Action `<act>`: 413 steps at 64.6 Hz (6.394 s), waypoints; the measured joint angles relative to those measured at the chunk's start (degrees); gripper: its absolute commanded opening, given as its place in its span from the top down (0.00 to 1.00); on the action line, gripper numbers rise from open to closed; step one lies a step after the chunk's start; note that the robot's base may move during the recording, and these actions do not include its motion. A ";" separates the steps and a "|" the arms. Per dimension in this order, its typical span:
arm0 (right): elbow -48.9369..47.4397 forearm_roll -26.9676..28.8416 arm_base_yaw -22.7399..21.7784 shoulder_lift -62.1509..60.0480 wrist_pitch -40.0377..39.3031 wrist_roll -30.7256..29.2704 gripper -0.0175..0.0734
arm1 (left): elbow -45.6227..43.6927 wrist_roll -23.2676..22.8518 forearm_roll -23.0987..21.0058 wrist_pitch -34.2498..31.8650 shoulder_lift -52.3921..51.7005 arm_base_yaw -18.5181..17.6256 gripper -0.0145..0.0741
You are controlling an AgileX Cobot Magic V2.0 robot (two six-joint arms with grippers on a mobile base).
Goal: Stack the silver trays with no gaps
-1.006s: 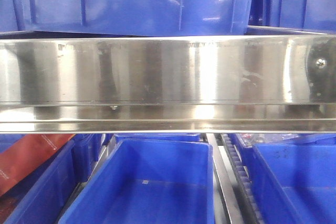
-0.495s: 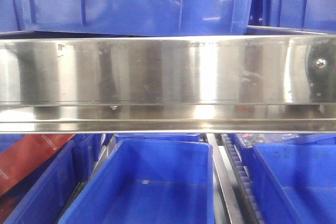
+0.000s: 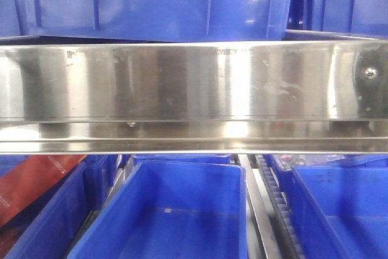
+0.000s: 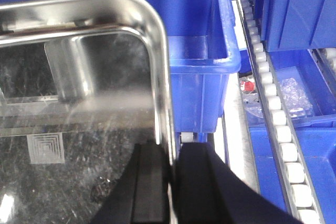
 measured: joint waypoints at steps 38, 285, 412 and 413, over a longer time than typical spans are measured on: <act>0.00 0.00 0.09 0.00 0.00 0.00 0.81 | 0.00 0.00 0.09 0.00 0.00 0.00 0.85; 0.00 0.00 0.09 0.00 0.00 0.11 0.81 | 0.00 0.00 0.23 -0.03 0.07 0.00 0.85; 0.00 0.00 0.09 0.00 0.00 0.11 0.81 | 0.00 0.00 0.36 -0.03 0.07 0.00 0.85; 0.00 0.00 0.09 0.00 0.00 0.11 0.81 | 0.00 0.00 0.36 -0.03 0.07 0.00 0.85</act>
